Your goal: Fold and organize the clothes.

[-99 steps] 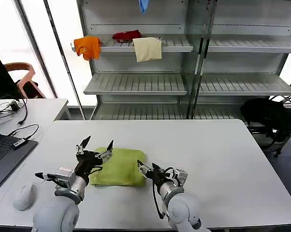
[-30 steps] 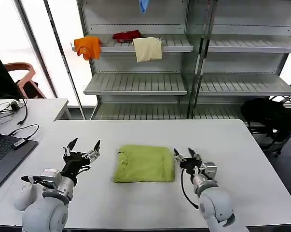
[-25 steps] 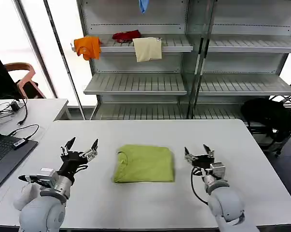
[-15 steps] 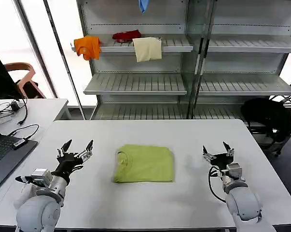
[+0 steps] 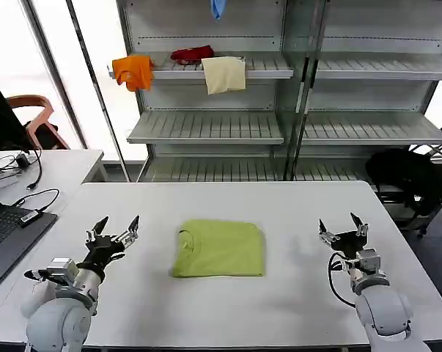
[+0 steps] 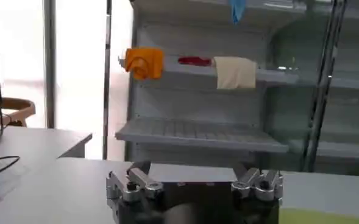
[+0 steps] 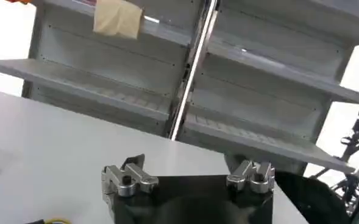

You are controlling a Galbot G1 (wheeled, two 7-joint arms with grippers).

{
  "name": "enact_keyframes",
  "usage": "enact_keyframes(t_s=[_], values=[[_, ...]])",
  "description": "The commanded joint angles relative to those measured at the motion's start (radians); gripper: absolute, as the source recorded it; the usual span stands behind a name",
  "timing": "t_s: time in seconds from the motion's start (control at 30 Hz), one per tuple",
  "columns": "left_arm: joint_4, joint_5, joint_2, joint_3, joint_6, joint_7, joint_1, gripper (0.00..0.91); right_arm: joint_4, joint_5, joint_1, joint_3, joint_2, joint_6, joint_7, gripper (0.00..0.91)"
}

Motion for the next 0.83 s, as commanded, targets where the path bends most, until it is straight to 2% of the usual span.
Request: enact_keyframes(t_s=[0.03, 0.23, 0.77, 0.83], values=[[0.018, -0.015, 0.006, -0.009, -0.007, 0.004, -0.002, 0.907, -0.004, -0.034, -0.006, 0.026, -0.010, 0.015, -0.028, 0.907], [0.029, -0.015, 0.011, -0.012, -0.011, 0.004, -0.002, 0.907, 0.007, 0.015, -0.007, 0.031, -0.014, 0.003, -0.050, 0.907], [0.039, -0.009, 0.015, -0.005, -0.013, 0.004, 0.002, 0.907, 0.020, 0.054, -0.010, 0.033, -0.014, -0.009, -0.069, 0.907], [0.036, -0.009, 0.018, 0.000, -0.004, -0.004, 0.007, 0.907, 0.033, 0.086, -0.019, 0.028, -0.010, -0.001, -0.075, 0.907]])
